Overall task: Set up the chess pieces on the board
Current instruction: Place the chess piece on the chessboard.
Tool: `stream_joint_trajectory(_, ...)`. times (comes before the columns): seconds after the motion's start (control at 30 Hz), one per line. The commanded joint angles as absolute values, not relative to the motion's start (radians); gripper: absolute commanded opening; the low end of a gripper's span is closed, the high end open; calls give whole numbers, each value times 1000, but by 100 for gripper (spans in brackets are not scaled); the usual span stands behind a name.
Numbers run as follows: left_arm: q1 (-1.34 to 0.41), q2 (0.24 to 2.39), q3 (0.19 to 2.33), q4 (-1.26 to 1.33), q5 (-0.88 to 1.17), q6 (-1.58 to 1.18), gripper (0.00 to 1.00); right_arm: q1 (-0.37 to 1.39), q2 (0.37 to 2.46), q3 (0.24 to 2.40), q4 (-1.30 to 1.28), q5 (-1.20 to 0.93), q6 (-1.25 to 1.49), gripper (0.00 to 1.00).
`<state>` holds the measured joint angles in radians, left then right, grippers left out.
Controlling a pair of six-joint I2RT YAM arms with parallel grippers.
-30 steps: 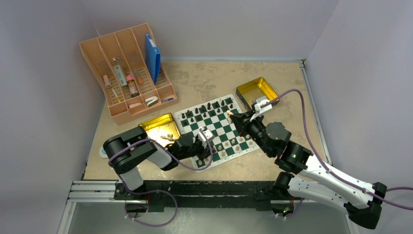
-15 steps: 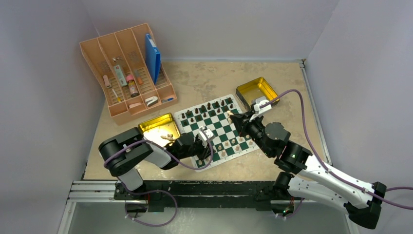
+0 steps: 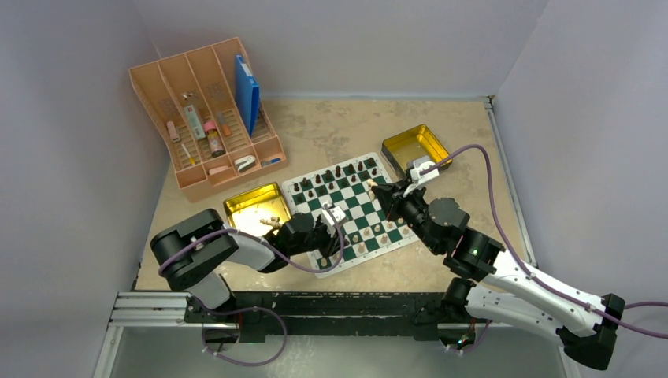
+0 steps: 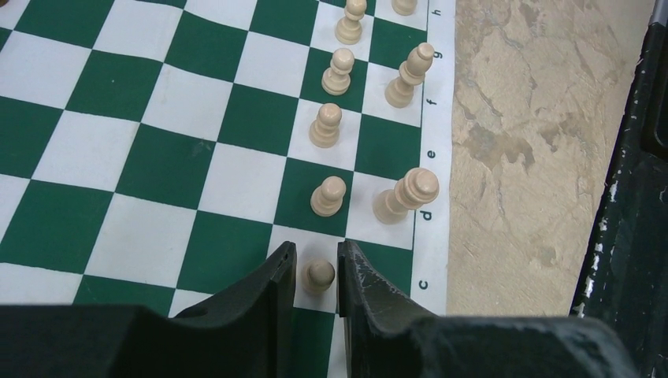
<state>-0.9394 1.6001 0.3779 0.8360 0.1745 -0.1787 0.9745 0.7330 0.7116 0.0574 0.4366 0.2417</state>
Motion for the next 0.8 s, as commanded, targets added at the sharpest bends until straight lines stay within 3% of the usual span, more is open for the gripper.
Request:
stream_joint_trajectory(0.0,-946,1559,415,832,174,-160,24,972,724,710,100,465,229,0)
stream_joint_trajectory(0.43,-946,1369,444,779,91,-264,27,972,799,717,120,396,422,0)
stream_joint_trajectory(0.77,-945,1012,471,632,-29,-649,32,971,828,733,304,361,666,0)
